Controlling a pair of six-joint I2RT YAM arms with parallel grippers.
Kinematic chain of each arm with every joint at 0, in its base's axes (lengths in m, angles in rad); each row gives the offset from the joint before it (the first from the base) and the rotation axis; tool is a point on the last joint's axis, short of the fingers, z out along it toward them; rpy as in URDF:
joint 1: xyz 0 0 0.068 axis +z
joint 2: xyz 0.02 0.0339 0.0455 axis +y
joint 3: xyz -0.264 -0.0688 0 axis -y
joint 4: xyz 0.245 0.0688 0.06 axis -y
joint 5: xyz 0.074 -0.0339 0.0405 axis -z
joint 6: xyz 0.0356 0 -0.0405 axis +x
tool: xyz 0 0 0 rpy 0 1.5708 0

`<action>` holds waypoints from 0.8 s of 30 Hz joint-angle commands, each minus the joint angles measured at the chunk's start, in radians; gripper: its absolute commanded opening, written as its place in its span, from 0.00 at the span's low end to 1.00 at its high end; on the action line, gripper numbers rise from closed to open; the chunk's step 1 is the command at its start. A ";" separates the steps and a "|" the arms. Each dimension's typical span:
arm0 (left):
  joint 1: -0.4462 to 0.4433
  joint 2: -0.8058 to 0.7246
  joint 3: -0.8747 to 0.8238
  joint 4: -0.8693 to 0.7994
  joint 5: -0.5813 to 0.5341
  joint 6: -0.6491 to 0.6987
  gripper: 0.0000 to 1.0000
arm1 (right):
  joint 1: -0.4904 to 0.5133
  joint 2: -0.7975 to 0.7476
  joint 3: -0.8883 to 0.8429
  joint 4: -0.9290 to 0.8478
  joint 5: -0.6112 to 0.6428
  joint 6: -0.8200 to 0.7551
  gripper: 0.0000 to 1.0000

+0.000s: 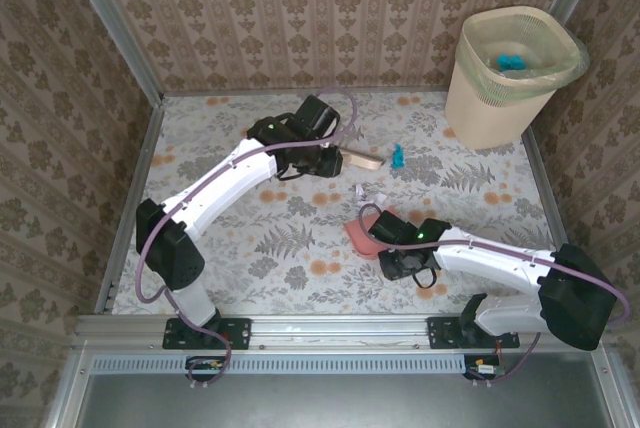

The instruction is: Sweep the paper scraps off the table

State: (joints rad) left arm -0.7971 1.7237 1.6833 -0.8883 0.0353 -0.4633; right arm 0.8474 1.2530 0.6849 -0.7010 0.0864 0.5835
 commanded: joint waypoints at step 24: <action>-0.134 -0.132 -0.281 0.015 0.001 -0.064 0.00 | -0.018 0.002 -0.022 -0.030 0.016 0.022 0.00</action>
State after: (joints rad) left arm -0.9054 1.6493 1.4403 -0.8642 0.0280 -0.5091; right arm 0.8402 1.2430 0.6777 -0.6876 0.0948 0.5835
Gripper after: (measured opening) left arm 0.253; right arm 0.263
